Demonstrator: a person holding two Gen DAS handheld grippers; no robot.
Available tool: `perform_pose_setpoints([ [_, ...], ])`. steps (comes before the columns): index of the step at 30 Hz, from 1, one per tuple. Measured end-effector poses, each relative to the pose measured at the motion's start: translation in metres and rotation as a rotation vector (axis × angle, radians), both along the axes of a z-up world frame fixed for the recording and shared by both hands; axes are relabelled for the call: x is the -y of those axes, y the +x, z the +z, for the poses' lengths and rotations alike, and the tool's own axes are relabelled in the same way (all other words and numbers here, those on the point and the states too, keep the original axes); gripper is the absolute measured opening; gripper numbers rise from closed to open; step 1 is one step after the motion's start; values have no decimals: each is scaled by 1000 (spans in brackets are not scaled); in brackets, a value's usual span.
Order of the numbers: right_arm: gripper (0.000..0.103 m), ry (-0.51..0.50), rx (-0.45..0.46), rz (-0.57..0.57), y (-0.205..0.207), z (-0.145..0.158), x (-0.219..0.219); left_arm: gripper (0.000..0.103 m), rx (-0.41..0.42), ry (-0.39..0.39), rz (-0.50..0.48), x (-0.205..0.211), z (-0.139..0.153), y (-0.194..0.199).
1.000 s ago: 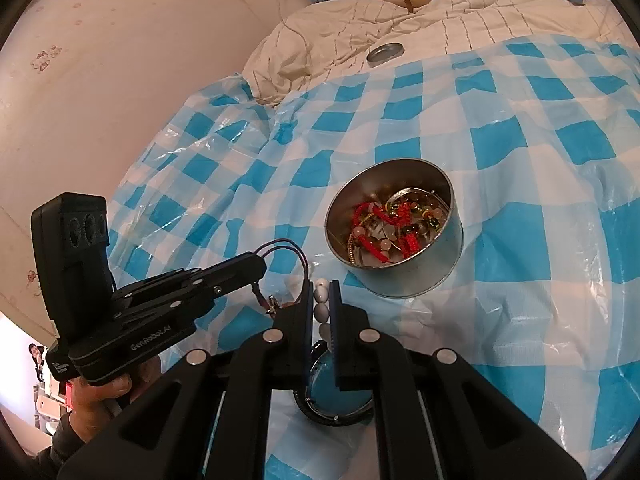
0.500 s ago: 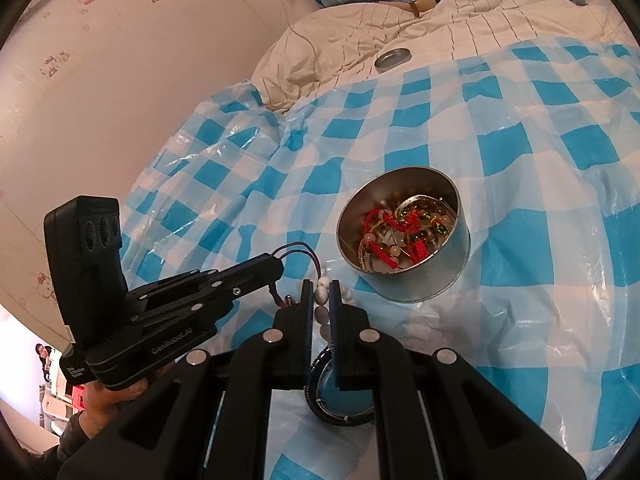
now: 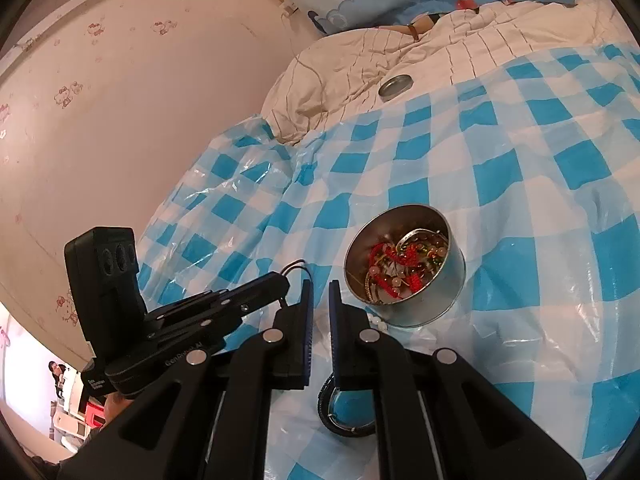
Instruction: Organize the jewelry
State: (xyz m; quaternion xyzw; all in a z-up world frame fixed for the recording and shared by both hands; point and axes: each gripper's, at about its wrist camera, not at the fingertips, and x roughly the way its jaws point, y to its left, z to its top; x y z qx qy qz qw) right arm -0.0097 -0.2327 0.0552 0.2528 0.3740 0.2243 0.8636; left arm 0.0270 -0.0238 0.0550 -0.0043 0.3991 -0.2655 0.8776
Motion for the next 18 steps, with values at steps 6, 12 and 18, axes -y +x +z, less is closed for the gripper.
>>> perform_pose_setpoints([
  [6,9,-58,-24,19,2,0,-2,3,7,-24,2,0,6,2],
  [12,42,-270,-123,27,12,-30,-26,3,-3,-10,12,-5,2,2],
  [18,42,-389,-186,12,27,-64,-44,3,-10,-19,30,-19,1,2],
])
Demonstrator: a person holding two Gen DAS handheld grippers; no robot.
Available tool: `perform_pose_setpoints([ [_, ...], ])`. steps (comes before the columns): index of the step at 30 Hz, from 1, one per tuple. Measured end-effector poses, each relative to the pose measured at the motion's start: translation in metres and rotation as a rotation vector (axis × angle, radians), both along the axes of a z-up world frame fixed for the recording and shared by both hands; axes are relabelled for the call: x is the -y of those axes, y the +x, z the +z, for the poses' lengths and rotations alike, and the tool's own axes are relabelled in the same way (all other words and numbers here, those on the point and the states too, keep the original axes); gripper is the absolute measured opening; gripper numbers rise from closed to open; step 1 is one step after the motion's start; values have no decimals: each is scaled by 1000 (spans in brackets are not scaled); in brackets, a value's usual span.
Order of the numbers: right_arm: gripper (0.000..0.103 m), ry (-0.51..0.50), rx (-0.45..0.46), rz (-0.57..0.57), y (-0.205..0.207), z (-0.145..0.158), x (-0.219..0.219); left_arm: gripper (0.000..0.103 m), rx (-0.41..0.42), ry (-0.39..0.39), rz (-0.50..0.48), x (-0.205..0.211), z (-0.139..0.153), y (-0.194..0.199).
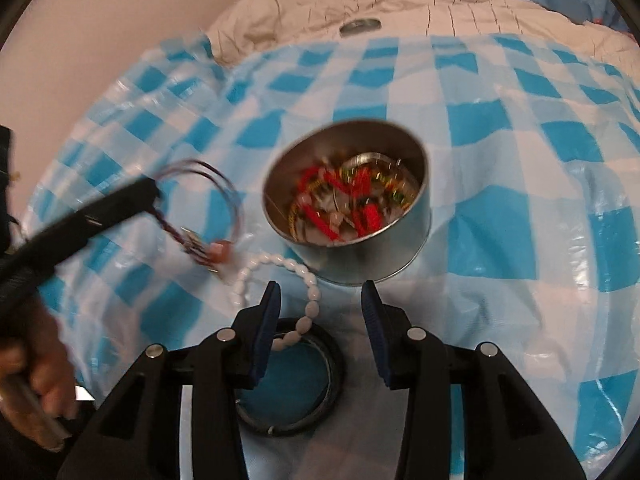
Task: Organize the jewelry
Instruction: 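Open the left gripper over the tin while the right gripper drops the white bead bracelet in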
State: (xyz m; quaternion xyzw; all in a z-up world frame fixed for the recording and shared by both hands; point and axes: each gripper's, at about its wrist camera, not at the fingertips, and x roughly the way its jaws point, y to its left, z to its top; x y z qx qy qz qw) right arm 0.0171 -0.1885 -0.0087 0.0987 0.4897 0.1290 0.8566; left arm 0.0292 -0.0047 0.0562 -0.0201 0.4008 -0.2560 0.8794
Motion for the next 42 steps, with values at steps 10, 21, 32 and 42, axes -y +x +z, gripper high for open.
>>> perform_pose_setpoints([
  [10,8,-143,106,70,-9,8,-19,3,13,-24,9,-3,8,-1],
  [21,8,138,254,-62,-22,69,40,3,29,-85,-13,24,18,6],
  [32,8,196,276,-116,-20,75,60,4,-49,-176,20,57,-2,34],
  [42,8,367,370,-108,-9,91,61,17,-81,-80,86,24,-15,31],
])
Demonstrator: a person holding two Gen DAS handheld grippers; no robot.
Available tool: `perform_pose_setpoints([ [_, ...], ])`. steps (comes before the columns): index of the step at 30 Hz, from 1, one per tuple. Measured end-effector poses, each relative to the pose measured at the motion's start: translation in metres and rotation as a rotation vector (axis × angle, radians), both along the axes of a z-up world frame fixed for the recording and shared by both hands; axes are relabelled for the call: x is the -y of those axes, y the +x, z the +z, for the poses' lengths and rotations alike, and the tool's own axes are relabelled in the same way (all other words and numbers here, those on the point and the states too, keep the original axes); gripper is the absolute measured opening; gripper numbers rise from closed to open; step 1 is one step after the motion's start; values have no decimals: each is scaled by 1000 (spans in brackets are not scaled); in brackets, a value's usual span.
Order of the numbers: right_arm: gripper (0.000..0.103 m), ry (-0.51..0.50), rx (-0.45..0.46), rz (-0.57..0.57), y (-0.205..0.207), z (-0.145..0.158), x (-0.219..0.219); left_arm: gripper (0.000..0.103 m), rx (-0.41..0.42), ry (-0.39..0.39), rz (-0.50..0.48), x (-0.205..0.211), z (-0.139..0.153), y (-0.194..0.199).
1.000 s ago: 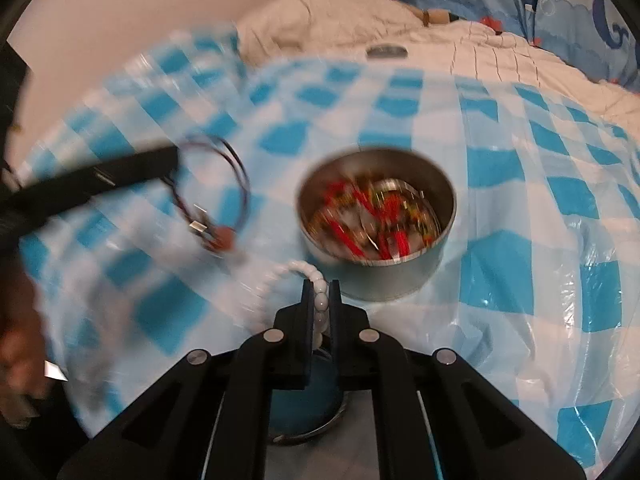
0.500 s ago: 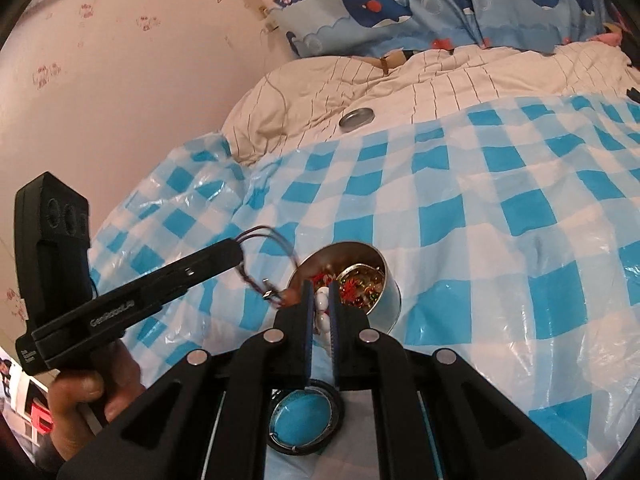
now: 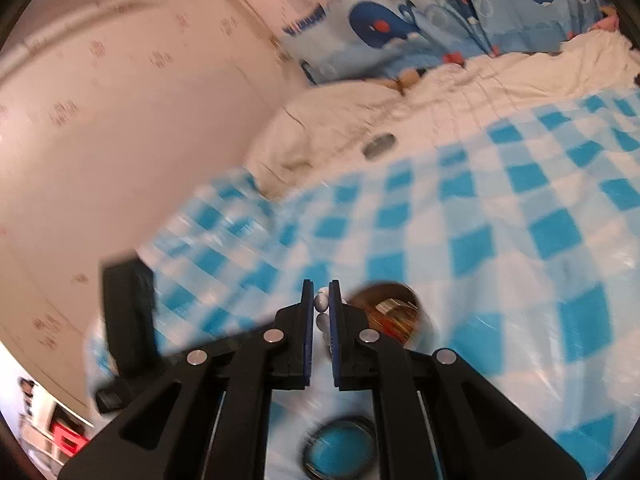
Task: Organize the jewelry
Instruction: 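Open the left gripper over the tin while the right gripper drops the white bead bracelet in, then grasp the silver wire bangle with the right gripper and lift it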
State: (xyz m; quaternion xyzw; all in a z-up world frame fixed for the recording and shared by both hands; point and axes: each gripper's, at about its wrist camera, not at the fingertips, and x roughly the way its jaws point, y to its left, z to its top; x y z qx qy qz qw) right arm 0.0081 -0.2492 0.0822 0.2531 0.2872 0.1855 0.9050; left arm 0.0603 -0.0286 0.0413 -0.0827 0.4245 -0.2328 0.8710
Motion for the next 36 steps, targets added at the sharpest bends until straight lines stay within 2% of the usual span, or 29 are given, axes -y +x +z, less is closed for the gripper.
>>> perform_pose_setpoints([
  [1,10,30,8,4,3,-1,1,18,-3,9,-2,-4,-1,-2],
  [2,19,34,-8,-13,7,-6,1,19,-5,15,-5,-6,-2,-3],
  [3,47,5,-46,-46,11,-12,2,19,-9,23,-13,-7,-3,-6],
  [4,51,-30,-93,-85,15,-21,4,20,-14,32,-23,-8,-5,-9],
  [6,51,-50,-189,-141,19,-38,12,21,-20,50,-51,-6,-8,-14],
  [8,51,-33,-240,-167,19,-46,21,23,-24,73,-84,-3,-11,-21],
  [13,51,-36,-274,-146,12,-44,22,25,-34,150,-154,8,-23,-40],
  [24,53,-106,-371,-43,-12,-57,5,36,-25,180,-161,4,-24,-57],
  [36,57,-283,-398,58,-34,-74,-37,41,8,209,-163,-1,-17,-76],
])
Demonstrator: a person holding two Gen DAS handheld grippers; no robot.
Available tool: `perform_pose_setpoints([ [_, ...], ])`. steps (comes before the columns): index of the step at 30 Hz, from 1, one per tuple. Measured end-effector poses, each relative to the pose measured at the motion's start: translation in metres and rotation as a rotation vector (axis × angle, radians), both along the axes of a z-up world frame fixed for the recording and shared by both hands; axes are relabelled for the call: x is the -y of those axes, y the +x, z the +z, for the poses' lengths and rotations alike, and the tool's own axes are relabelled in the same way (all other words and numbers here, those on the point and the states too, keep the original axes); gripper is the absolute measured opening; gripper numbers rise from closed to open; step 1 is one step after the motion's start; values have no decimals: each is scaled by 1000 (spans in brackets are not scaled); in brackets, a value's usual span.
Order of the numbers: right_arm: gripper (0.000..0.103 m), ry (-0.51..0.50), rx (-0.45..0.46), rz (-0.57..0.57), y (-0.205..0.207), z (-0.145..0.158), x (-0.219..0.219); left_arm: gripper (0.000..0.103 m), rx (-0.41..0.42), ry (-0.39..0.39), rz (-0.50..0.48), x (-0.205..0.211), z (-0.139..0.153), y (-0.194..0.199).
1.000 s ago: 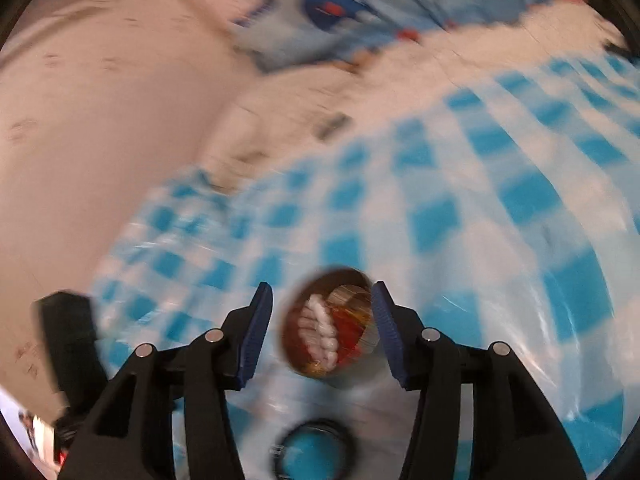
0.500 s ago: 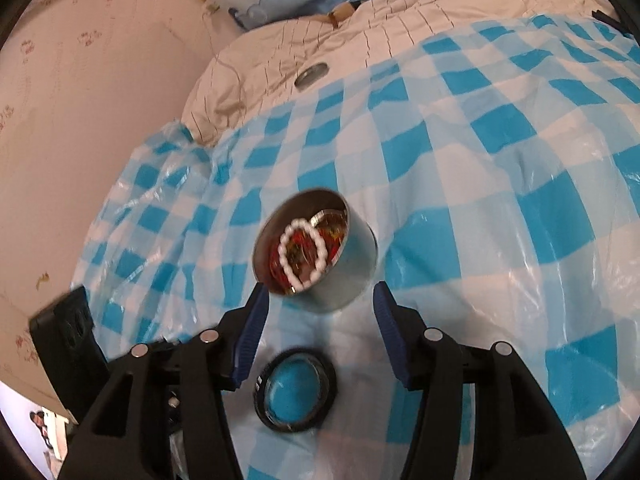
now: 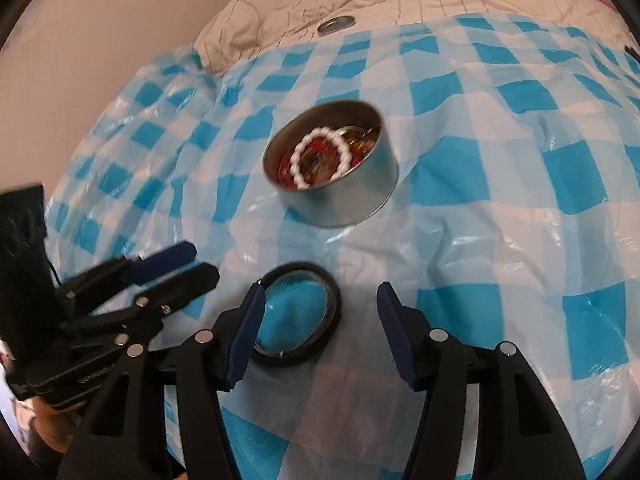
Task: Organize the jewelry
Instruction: 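Grasp the silver wire bangle with the right gripper and lift it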
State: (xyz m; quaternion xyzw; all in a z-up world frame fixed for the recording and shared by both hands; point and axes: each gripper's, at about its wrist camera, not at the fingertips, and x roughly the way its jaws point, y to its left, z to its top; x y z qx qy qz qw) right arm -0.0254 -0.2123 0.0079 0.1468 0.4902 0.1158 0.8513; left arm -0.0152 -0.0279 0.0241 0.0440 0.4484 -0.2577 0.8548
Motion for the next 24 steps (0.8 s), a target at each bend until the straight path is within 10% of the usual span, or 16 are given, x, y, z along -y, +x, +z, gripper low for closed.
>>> perform_pose_setpoints([
  [8,56,-92,-5,39,-6,-11,-23,46,26,13,6,-7,5,-8],
  [13,23,-121,8,48,-4,-17,-32,47,28,11,18,-15,7,-11],
  [24,12,-99,61,51,-8,-9,-31,49,18,-7,61,-30,8,-7],
])
